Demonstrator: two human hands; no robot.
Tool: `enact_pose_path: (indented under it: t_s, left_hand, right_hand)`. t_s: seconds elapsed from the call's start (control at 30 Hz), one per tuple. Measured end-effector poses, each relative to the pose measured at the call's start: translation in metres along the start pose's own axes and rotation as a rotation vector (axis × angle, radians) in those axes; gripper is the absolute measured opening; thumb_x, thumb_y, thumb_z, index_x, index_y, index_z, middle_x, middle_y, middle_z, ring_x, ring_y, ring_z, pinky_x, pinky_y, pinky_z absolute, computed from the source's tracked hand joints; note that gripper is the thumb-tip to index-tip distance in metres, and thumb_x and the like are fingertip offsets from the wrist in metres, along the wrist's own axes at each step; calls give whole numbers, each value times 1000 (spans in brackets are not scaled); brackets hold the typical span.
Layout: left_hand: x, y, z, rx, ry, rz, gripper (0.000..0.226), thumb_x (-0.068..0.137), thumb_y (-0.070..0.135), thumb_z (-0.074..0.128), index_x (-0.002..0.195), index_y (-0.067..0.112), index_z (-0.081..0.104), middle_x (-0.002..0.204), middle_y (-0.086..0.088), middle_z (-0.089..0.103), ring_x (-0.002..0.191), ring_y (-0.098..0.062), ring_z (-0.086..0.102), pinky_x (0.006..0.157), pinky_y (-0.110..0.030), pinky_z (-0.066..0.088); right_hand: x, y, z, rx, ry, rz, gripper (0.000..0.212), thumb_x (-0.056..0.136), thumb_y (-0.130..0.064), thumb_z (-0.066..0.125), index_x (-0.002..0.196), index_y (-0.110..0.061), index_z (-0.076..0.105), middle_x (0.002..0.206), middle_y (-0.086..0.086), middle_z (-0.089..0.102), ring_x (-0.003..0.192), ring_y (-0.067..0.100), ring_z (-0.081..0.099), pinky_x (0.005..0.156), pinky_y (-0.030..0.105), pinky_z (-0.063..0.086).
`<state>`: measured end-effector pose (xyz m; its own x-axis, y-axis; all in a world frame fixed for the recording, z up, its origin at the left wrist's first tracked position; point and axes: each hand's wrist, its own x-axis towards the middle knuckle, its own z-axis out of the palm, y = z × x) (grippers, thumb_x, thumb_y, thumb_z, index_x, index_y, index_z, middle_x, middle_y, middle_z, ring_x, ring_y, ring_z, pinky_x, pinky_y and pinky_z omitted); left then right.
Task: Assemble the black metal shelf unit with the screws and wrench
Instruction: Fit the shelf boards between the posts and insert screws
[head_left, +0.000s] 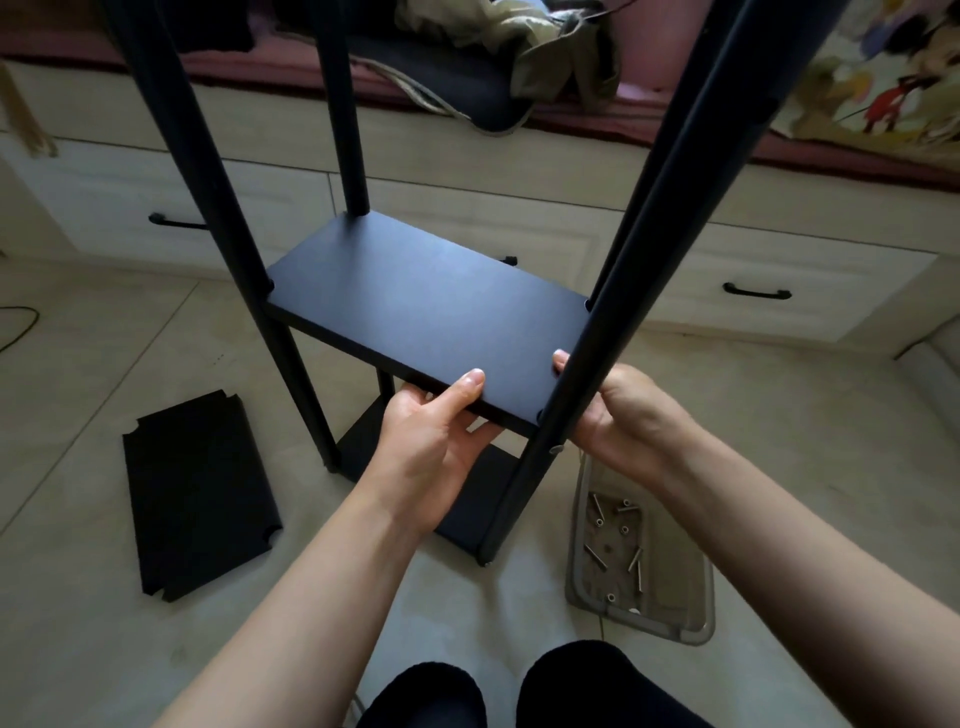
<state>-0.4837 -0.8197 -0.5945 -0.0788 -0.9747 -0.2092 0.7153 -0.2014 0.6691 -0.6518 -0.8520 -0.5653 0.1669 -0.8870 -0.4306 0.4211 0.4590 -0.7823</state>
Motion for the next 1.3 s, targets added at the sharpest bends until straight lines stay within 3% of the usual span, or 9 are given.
enact_pose_path:
  t_s: [0.23,0.4,0.5,0.7,0.9,1.03,1.1,1.23,1.3]
  left_hand:
    - [-13,-7,6,118,209,125,68,81,5,74,141,11,41,124,-9,69,110,-20,70,93,-35,58]
    - [-47,-29,2,399,322,261,94,63,16,86,129,51,28,124,4,63,99,-5,72,72,-11,53]
    - [-55,-39,-1,620,203,374,105,69,1,87,130,61,27,125,5,60,108,-9,69,81,-12,53]
    - [-37,-40,14,1051,98,426,112,66,22,93,150,54,25,132,26,44,120,26,38,98,1,29]
    - [-31,-41,6,1164,137,467,95,64,33,93,147,37,47,128,11,61,121,4,54,108,-23,42]
    - [-31,-37,5,1187,132,455,97,60,43,92,145,42,48,125,12,62,119,2,55,103,-20,41]
    - [-31,-36,6,1169,149,457,92,60,41,93,142,42,52,124,10,64,118,3,56,106,-24,43]
    - [-32,-35,7,1126,153,452,83,60,34,94,136,39,60,122,10,67,119,4,58,109,-31,44]
    - [-32,-35,7,1125,154,455,81,60,35,94,134,37,62,121,10,68,118,3,59,109,-33,46]
  right_hand:
    - [5,11,-9,50,-92,-42,47,73,-14,68,119,-5,58,84,8,73,74,18,72,60,30,57]
    - [11,18,-16,91,-117,-65,47,74,-18,72,119,-9,60,99,10,73,89,22,72,65,32,57]
    - [14,21,-18,89,-129,-80,56,78,-20,72,131,-8,57,121,17,67,107,29,68,76,37,57]
    - [18,23,-21,100,-220,-113,59,77,-22,75,132,-15,57,131,15,62,122,32,59,106,52,45]
    - [15,22,-22,52,-185,-106,56,83,-19,68,136,-12,52,131,16,62,124,33,58,107,53,43]
    - [16,22,-19,71,-177,-101,50,91,-13,61,139,-10,48,134,18,59,126,34,56,110,54,39]
    - [16,21,-19,98,-188,-95,47,94,-11,59,139,-9,47,135,18,59,123,33,58,106,51,45]
    - [13,19,-17,95,-159,-83,46,94,-10,61,138,-8,49,117,15,64,84,17,67,67,28,55]
    - [10,18,-19,87,-153,-79,44,94,-9,60,137,-6,50,114,14,64,86,18,66,66,26,54]
